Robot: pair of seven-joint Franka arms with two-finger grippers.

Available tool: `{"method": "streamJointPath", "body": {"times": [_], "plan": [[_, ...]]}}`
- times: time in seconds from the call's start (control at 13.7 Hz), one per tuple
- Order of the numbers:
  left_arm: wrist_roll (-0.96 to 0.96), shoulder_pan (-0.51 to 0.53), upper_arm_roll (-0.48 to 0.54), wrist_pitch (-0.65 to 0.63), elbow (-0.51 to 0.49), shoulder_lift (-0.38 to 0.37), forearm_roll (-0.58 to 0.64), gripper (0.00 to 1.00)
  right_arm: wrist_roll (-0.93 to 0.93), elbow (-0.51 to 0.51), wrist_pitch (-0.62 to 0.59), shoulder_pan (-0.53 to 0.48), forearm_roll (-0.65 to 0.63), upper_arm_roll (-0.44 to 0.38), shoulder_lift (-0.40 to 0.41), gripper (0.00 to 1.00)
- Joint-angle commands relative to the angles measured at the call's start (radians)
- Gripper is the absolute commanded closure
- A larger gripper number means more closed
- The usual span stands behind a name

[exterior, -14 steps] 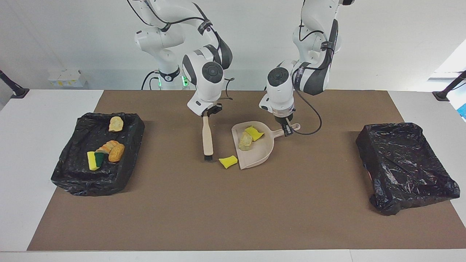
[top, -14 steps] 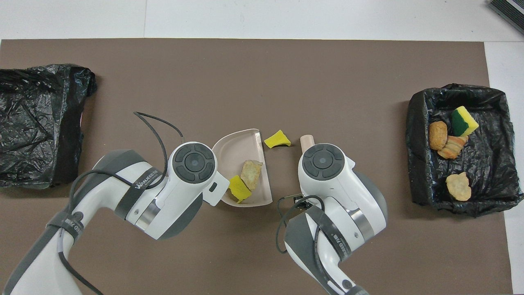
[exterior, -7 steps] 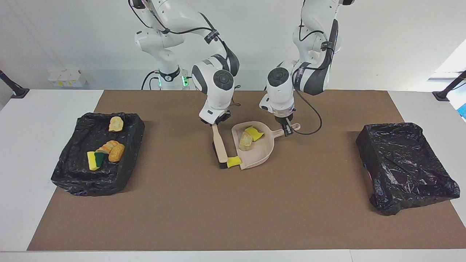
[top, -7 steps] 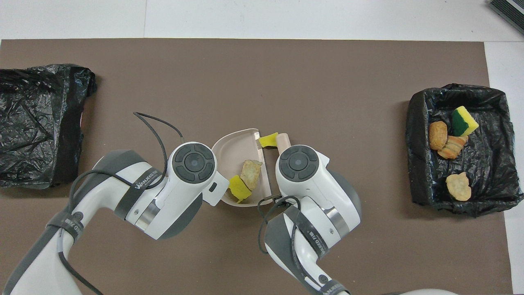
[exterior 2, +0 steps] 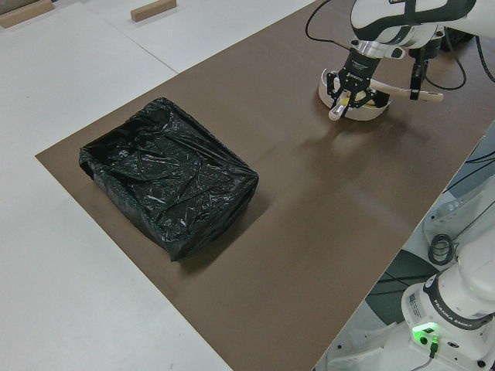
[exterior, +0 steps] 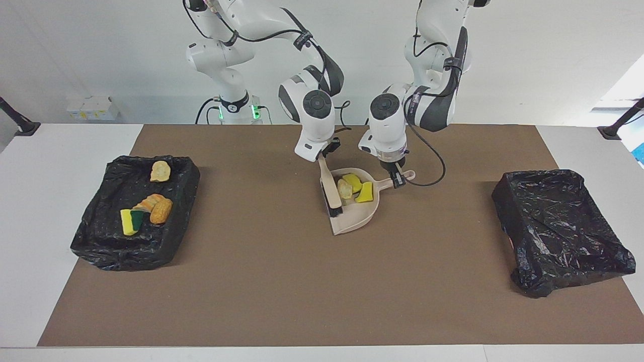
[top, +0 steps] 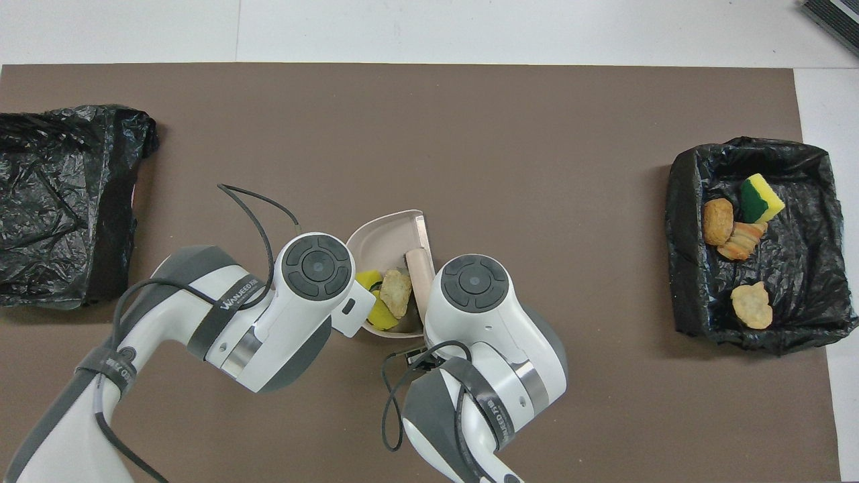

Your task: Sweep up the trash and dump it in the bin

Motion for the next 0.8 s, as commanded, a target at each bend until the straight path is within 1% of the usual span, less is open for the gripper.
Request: {"method": "streamJointPath", "body": {"times": [0.0, 0.07, 0.15, 0.22, 0.36, 0.44, 0.51, 0.58, 0.73], "plan": [[0.046, 0.012, 0.007, 0.014, -0.020, -0.022, 0.008, 1.00, -0.053, -0.021, -0.115, -0.031, 0.035, -0.004, -0.085, 1.00], [0.086, 0.019, 0.008, 0.014, -0.006, -0.016, 0.008, 1.00, -0.056, -0.018, -0.165, -0.062, 0.025, -0.004, -0.115, 1.00], [0.109, 0.027, 0.010, 0.008, 0.001, -0.027, 0.008, 1.00, -0.056, -0.015, -0.208, -0.095, 0.019, -0.003, -0.143, 1.00], [0.135, 0.059, 0.008, 0.000, 0.009, -0.036, 0.008, 1.00, -0.055, -0.010, -0.251, -0.108, 0.016, -0.006, -0.174, 1.00], [0.196, 0.078, 0.008, 0.000, 0.015, -0.068, 0.008, 1.00, -0.044, -0.007, -0.317, -0.135, 0.010, -0.007, -0.212, 1.00], [0.222, 0.096, 0.007, -0.001, 0.014, -0.085, 0.008, 1.00, -0.032, -0.022, -0.328, -0.132, 0.010, -0.004, -0.226, 1.00], [0.256, 0.111, 0.007, -0.004, 0.014, -0.111, 0.002, 1.00, -0.003, -0.051, -0.316, -0.123, 0.010, 0.002, -0.252, 1.00], [0.305, 0.134, 0.008, -0.020, 0.014, -0.142, -0.027, 1.00, 0.020, -0.077, -0.279, -0.102, 0.012, 0.003, -0.269, 1.00], [0.421, 0.203, 0.011, -0.084, 0.026, -0.211, -0.081, 1.00, 0.101, -0.113, -0.208, -0.018, 0.022, 0.003, -0.268, 1.00]]}}
